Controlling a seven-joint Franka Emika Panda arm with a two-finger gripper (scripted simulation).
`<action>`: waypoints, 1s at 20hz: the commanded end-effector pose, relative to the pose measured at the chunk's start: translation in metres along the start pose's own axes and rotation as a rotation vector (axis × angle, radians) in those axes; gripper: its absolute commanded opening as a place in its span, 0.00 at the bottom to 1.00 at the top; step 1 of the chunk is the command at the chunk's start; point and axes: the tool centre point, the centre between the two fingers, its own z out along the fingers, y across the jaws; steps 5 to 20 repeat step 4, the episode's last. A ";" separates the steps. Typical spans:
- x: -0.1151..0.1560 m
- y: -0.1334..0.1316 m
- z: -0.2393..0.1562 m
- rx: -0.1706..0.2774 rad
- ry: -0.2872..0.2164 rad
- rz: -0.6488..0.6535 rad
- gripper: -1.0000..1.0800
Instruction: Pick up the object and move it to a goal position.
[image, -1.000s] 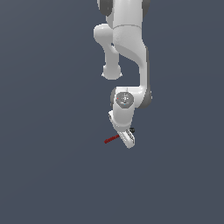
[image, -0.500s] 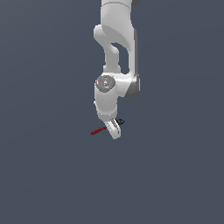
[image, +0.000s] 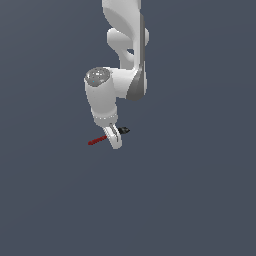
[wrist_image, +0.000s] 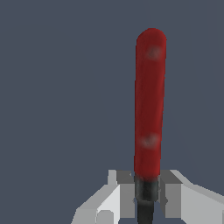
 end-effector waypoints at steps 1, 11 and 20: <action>0.006 0.005 -0.007 -0.001 0.000 -0.002 0.00; 0.008 0.006 -0.009 -0.001 0.000 -0.002 0.00; 0.008 0.006 -0.009 -0.001 0.000 -0.002 0.00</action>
